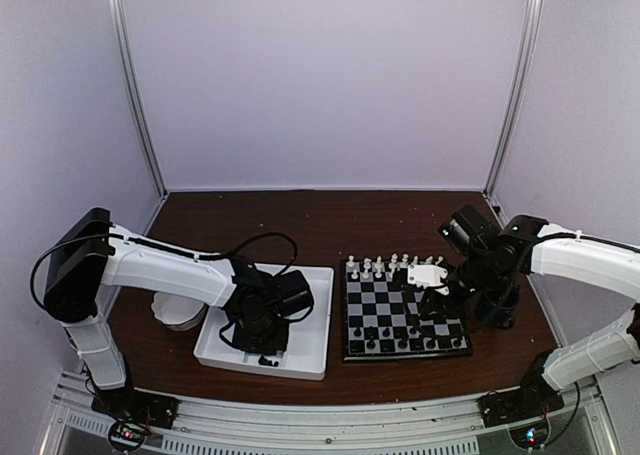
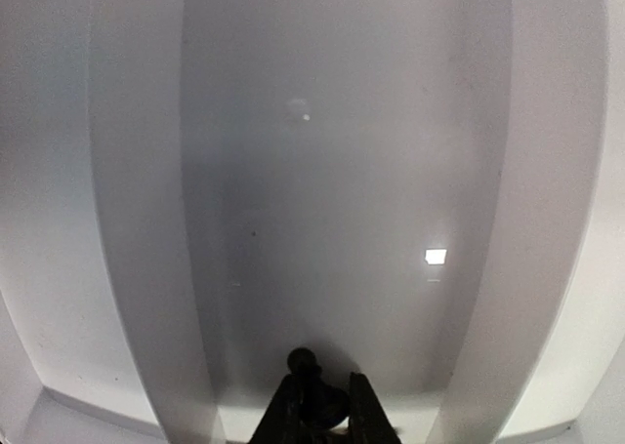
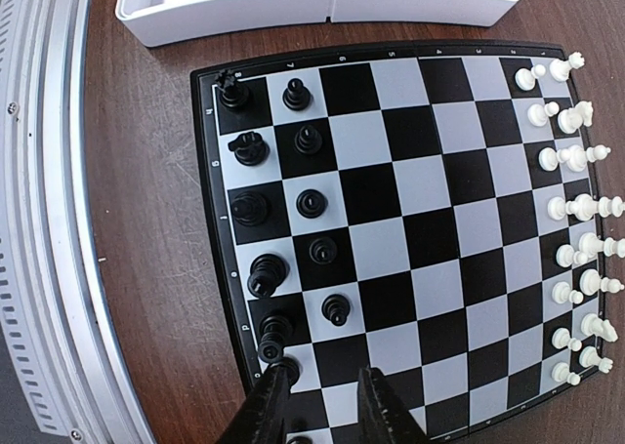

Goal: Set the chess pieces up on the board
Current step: Pick up the pawn from the storage box.

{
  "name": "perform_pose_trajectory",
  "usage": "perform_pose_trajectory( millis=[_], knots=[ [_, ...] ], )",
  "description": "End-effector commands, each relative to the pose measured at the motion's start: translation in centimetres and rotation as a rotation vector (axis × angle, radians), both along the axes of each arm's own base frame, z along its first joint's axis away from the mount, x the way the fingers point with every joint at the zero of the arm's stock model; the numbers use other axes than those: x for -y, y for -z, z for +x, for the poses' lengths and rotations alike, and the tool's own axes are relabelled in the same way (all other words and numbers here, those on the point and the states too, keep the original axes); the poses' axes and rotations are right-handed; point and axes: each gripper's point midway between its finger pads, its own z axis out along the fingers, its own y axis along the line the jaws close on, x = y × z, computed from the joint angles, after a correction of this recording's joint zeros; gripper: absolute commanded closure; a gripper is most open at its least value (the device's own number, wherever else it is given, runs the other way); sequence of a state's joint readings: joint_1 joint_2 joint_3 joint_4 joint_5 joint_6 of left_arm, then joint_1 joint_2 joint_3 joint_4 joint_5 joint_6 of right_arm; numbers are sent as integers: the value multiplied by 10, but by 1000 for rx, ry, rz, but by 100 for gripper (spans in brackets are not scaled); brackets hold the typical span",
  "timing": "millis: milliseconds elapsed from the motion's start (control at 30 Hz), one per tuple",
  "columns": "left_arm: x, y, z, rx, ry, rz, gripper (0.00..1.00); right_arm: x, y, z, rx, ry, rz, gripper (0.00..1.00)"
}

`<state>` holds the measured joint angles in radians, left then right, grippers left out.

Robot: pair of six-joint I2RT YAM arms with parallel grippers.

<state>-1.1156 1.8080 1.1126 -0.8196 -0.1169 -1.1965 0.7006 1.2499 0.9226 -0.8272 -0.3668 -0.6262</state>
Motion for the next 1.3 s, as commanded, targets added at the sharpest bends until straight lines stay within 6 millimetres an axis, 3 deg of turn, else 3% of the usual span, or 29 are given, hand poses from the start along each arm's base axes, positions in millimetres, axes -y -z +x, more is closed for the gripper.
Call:
perform_pose_trajectory(
  millis=[0,200,467,667,933,1033,1267],
  knots=[
    [-25,30,-21,-96,25,114,90,0,-2,-3,-14,-11,5,73],
    [-14,13,-10,-46,88,94,96,0,-9,0,0,10,14,75],
    [20,-70,27,203,360,-26,98,-11,-63,6,-40,18,147,76],
    [53,-133,38,414,579,-220,98,-43,-111,12,-116,-6,309,73],
    [84,-193,24,609,822,-469,94,-93,-138,15,-402,-38,479,68],
    [90,-208,19,632,858,-523,94,-111,-141,18,-524,-43,504,67],
    [93,-220,16,684,907,-554,91,-151,-143,18,-754,-38,509,65]
  ],
)
